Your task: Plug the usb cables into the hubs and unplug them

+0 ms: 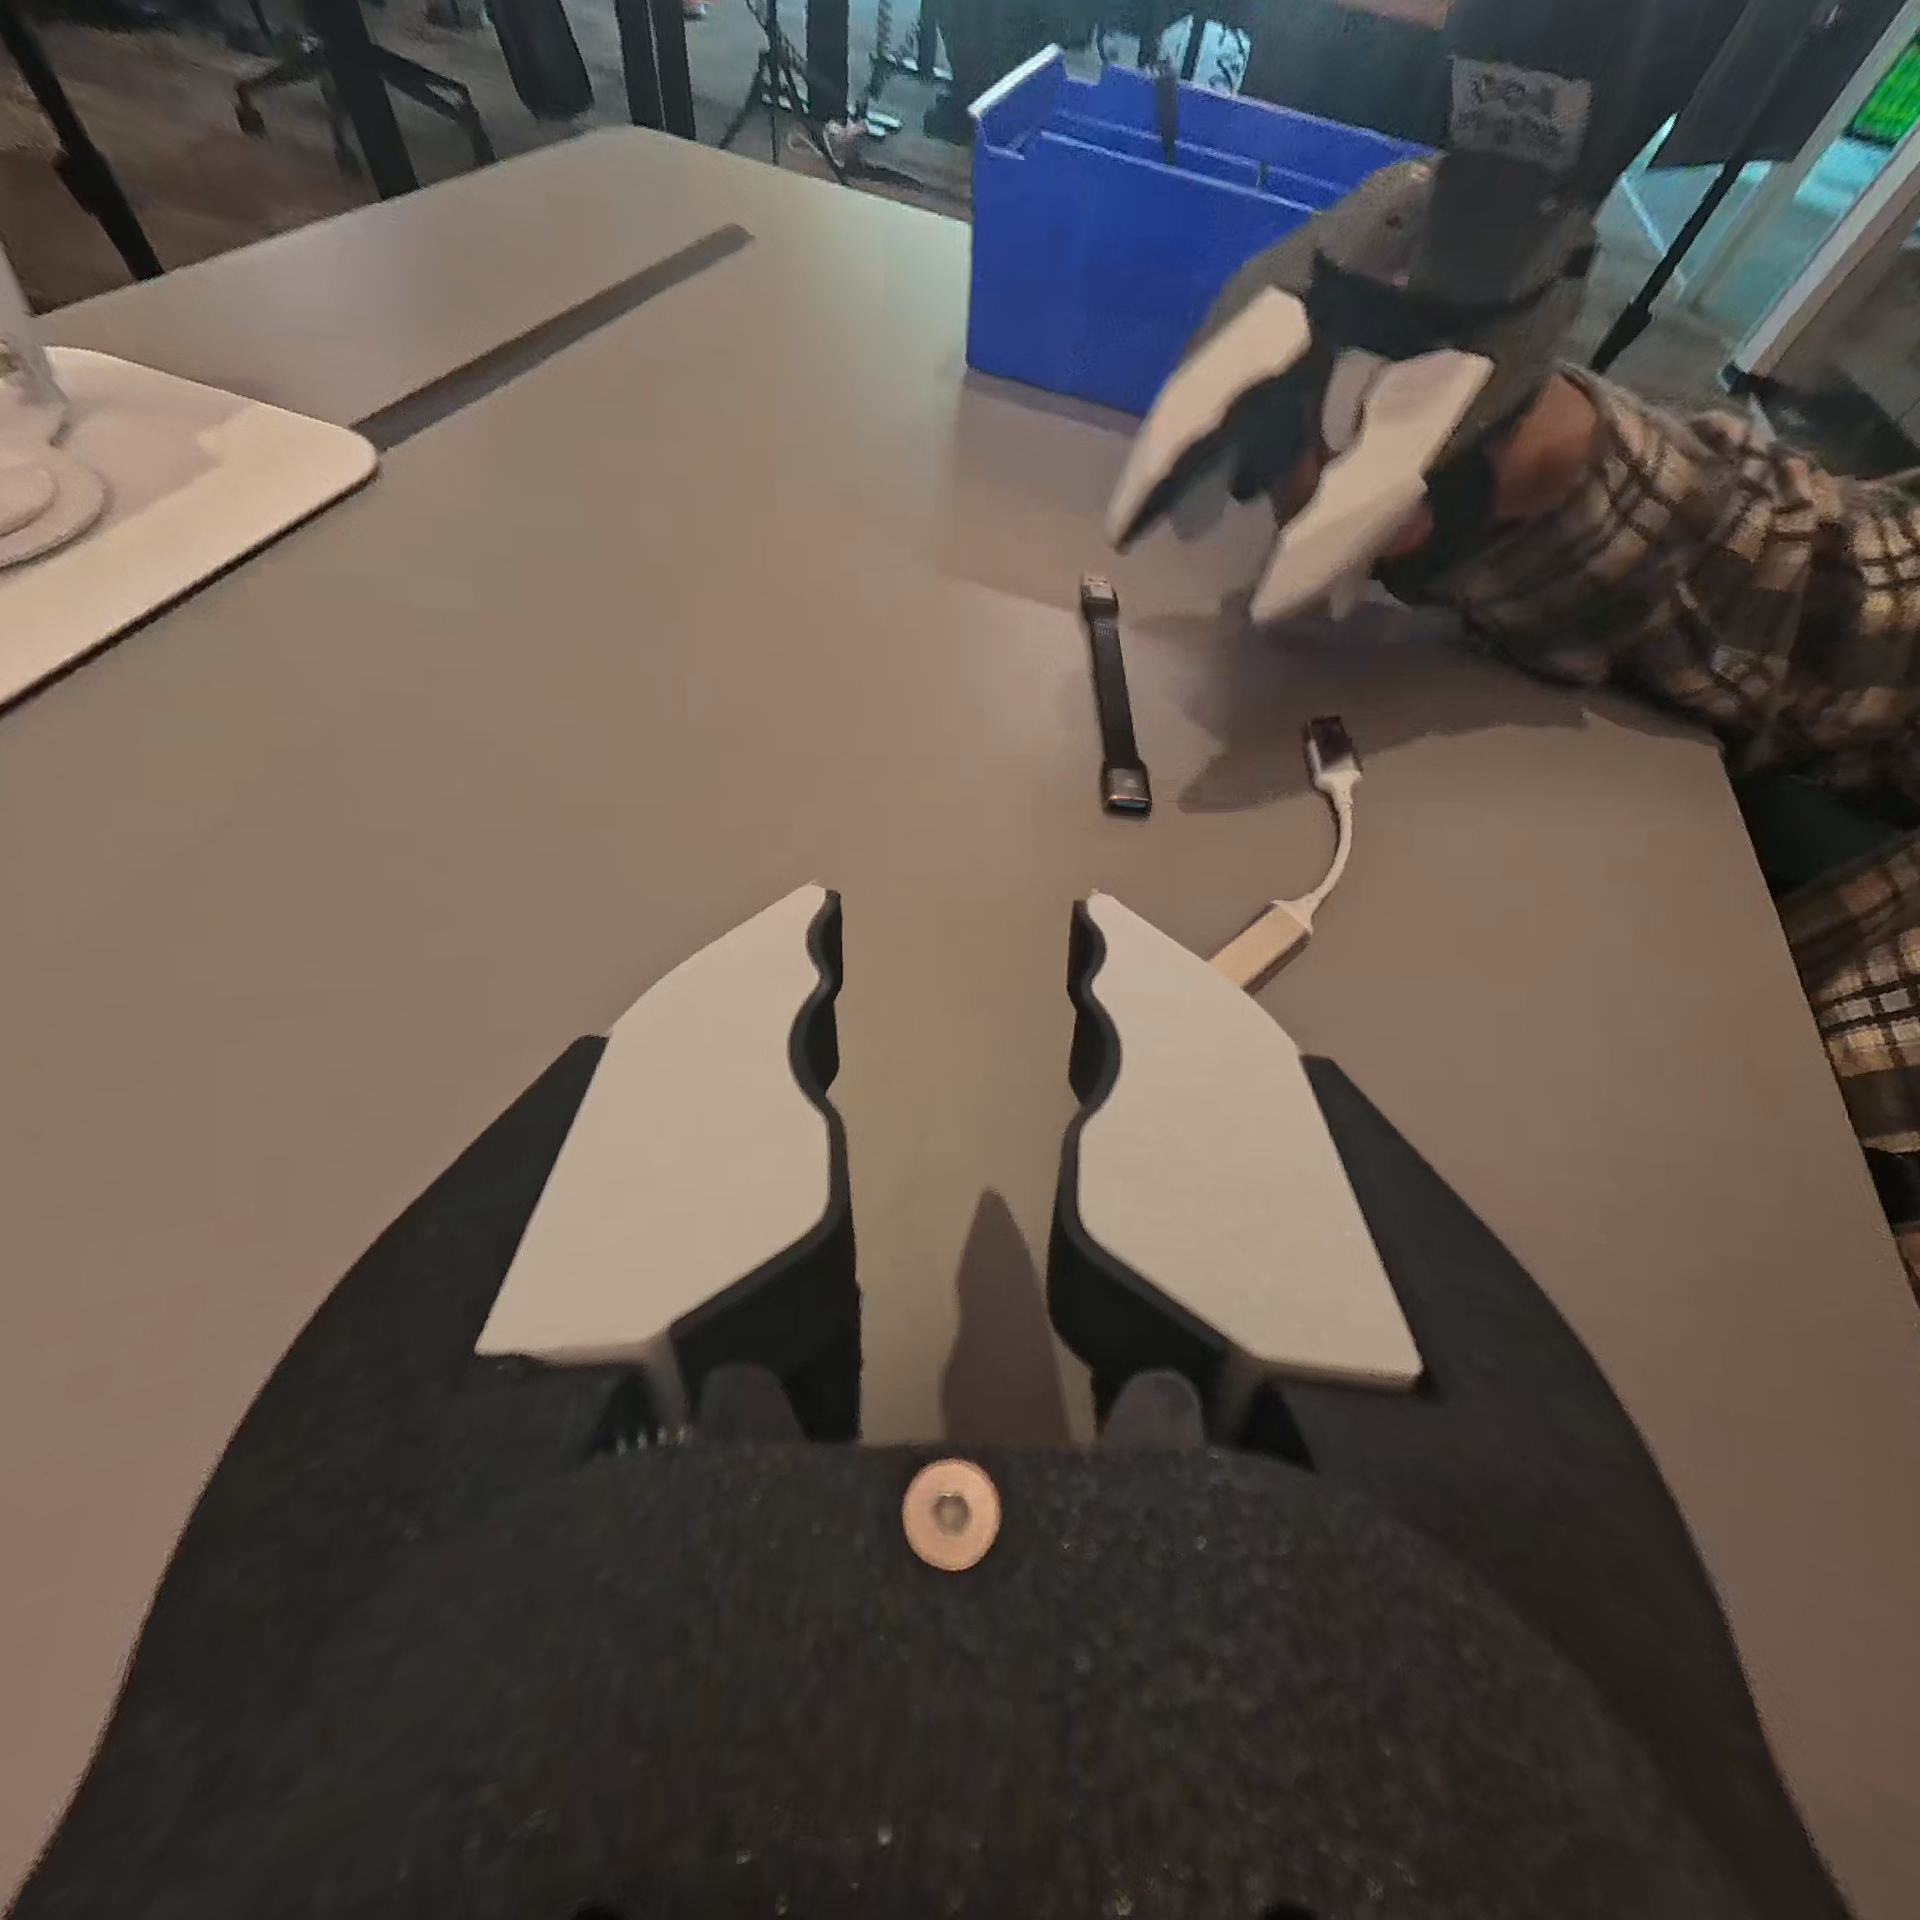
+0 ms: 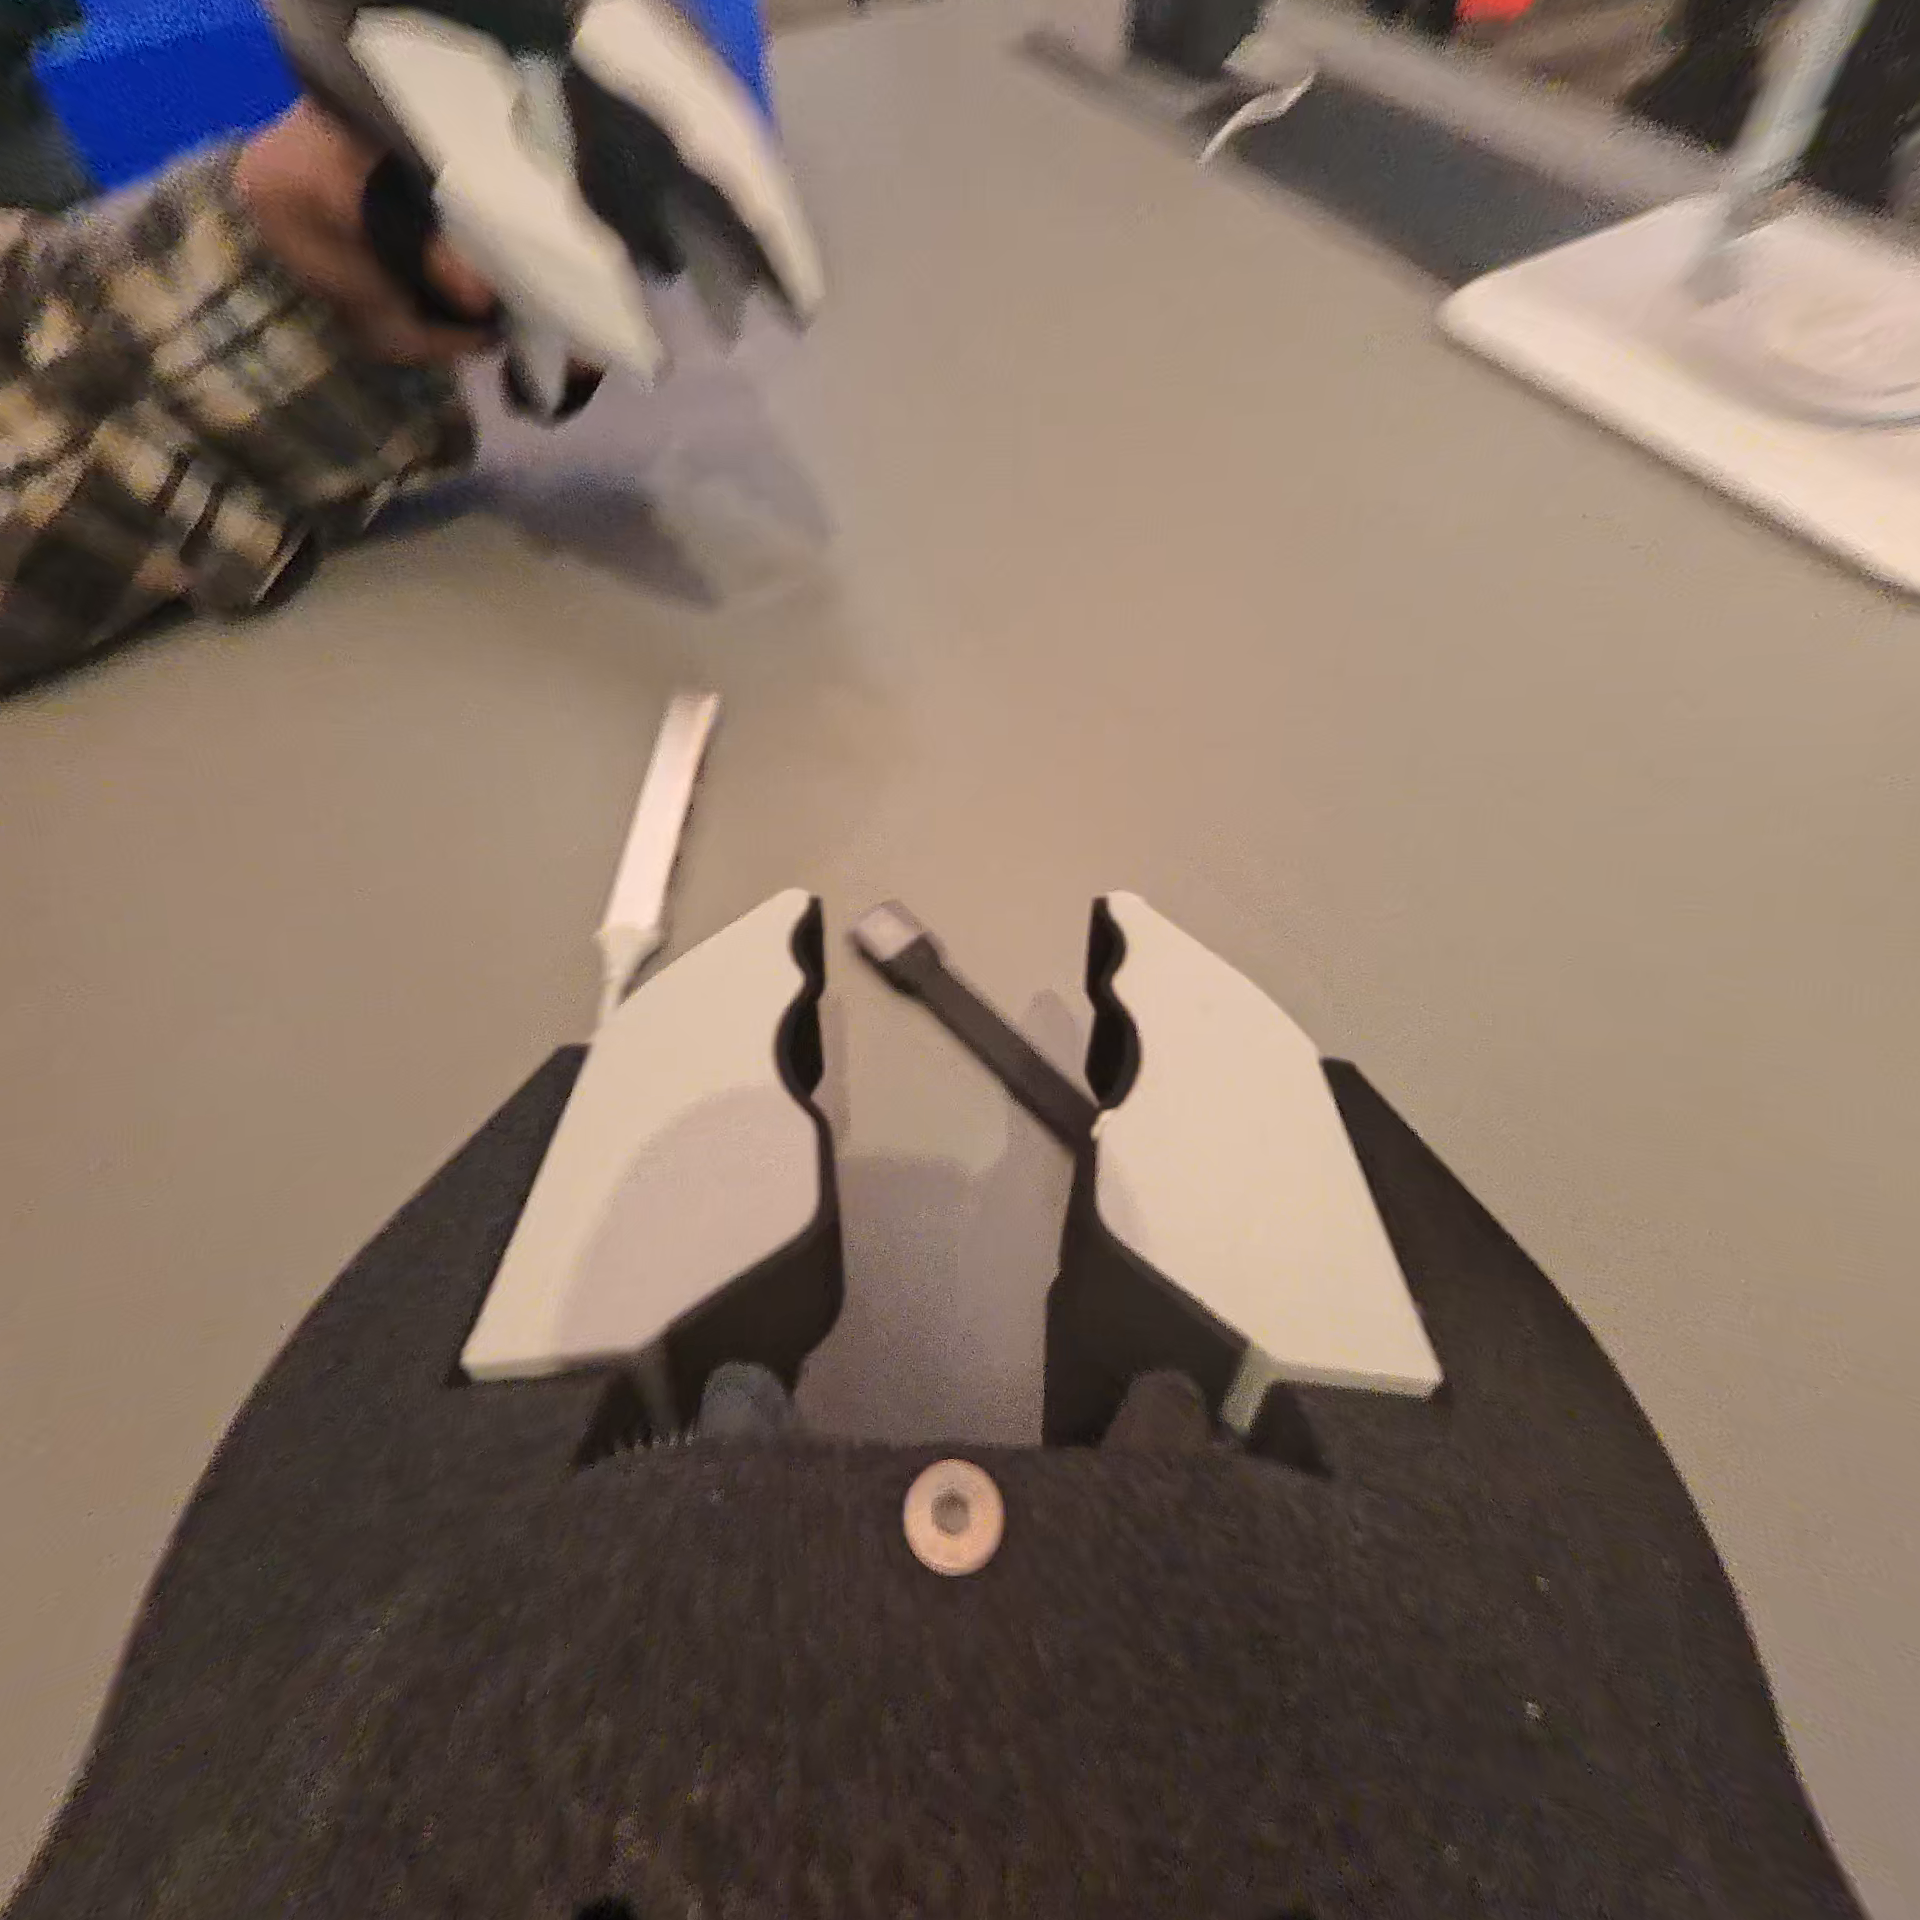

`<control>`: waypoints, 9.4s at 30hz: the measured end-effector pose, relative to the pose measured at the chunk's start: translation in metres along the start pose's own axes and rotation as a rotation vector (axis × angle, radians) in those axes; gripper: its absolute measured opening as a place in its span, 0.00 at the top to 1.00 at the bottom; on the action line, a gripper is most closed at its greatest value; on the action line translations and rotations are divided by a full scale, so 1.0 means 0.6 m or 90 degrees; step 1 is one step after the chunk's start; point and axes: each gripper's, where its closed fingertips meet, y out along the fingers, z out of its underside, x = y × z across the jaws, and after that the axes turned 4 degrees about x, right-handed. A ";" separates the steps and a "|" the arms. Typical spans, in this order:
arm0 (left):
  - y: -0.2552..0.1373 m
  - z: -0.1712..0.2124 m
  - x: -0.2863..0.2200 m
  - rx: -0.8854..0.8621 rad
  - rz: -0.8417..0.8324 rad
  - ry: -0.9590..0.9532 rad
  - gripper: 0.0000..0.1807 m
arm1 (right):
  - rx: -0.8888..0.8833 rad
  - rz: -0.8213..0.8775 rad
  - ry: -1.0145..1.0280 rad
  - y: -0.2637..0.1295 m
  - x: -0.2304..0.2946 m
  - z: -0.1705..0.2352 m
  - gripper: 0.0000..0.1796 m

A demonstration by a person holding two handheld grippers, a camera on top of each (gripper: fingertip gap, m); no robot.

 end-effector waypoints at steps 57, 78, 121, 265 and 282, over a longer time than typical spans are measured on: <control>0.073 -0.090 -0.099 -0.025 0.204 -0.029 0.90 | -0.406 -0.296 0.135 0.024 0.057 -0.200 0.82; 0.029 -0.039 -0.063 0.397 0.036 0.233 0.90 | -0.064 -0.132 -0.172 0.015 0.074 -0.173 0.73; 0.070 -0.044 -0.015 0.298 -0.026 0.167 0.96 | -0.078 -0.195 -0.157 0.028 0.013 -0.123 0.76; -0.024 -0.093 -0.044 -0.237 0.304 -0.509 0.96 | -0.125 -0.335 0.242 0.054 0.001 -0.237 0.86; -0.050 -0.097 0.015 -0.283 0.337 -0.476 0.96 | 0.328 -0.193 -0.335 -0.002 -0.012 0.007 0.86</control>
